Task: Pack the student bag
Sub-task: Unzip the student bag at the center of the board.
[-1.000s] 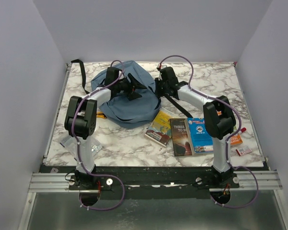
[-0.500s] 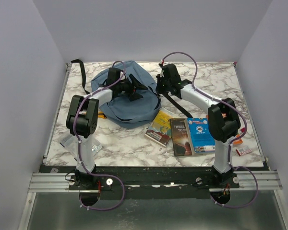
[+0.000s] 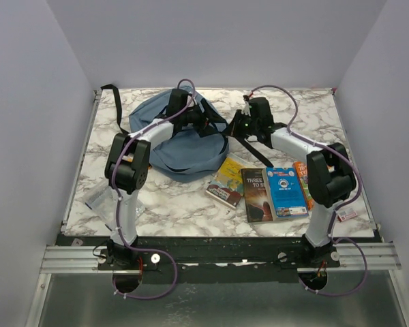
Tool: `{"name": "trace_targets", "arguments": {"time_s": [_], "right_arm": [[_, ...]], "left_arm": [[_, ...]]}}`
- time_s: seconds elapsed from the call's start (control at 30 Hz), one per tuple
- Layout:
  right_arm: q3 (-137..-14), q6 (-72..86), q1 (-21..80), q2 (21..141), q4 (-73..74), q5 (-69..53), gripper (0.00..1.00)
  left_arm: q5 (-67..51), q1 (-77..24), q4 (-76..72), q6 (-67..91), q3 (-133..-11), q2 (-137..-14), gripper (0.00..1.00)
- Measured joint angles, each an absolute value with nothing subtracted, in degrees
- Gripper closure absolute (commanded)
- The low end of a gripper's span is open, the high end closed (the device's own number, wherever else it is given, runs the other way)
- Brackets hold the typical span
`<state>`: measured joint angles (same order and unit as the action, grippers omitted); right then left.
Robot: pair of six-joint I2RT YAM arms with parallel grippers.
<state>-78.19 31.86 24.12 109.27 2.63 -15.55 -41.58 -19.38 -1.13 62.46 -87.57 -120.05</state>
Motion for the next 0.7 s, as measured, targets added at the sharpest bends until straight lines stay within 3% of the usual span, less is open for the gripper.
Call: {"name": "trace_targets", "arguments": {"time_s": [0.3,0.5,0.7], "right_arm": [[-66.61,41.28,22.61,104.64,-7.14,-30.50,0.99],[-56.14,43.66,23.99,100.12,-9.28,-38.63,0.99],[-55.11,44.16,24.10,99.33,-11.62,-45.43,0.99]], "left_arm": [[-41.28,-18.39,-1.48,64.62,-99.07,-135.15,0.39],[-39.99,-18.13,-0.78,67.33,-102.30,-136.03,0.40],[-39.88,-18.55,-0.47,68.29,-104.44,-136.20,0.38]]}}
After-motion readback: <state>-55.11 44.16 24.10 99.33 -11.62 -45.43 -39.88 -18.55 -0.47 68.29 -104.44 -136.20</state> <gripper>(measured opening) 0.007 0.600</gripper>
